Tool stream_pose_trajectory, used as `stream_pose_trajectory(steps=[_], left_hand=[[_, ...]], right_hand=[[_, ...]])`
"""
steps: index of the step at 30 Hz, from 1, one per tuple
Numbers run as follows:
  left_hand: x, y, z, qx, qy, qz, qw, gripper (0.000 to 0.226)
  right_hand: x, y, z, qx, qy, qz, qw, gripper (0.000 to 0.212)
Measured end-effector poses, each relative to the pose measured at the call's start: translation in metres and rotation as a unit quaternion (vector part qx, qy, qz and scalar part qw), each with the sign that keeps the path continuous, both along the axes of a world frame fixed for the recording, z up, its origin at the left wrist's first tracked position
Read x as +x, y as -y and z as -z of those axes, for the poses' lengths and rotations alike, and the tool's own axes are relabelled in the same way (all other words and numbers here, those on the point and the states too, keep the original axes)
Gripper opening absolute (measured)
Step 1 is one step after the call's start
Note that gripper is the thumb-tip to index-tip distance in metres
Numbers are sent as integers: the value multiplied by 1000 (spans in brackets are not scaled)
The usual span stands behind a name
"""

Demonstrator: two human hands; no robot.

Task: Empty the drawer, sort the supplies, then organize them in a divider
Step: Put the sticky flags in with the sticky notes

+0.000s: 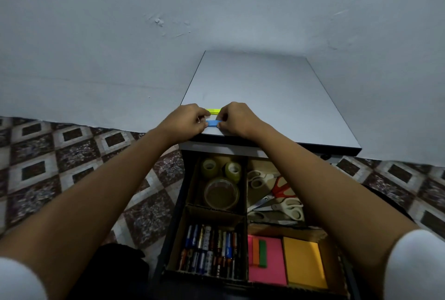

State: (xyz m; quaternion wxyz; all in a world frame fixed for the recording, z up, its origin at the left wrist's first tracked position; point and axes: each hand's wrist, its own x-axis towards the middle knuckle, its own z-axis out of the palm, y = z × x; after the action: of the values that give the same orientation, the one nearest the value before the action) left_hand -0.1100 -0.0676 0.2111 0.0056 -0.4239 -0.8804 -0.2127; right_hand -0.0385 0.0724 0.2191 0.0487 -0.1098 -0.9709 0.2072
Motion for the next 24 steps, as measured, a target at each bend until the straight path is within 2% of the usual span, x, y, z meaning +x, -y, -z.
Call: stream_pose_trajectory(steps=[3, 7, 17, 24], left_hand=[[-1, 0, 0, -27, 2, 17, 1000, 29], [-1, 3, 4, -1, 5, 17, 1000, 23], [1, 9, 8, 41, -10, 25, 999, 20], [7, 10, 10, 63, -3, 15, 998, 23]], right_hand=[[1, 0, 0, -13, 8, -6, 1000, 18], [5, 1, 0, -35, -14, -17, 999, 14], [4, 5, 0, 46, -45, -44, 997, 24], [10, 11, 0, 70, -44, -35, 996, 15]])
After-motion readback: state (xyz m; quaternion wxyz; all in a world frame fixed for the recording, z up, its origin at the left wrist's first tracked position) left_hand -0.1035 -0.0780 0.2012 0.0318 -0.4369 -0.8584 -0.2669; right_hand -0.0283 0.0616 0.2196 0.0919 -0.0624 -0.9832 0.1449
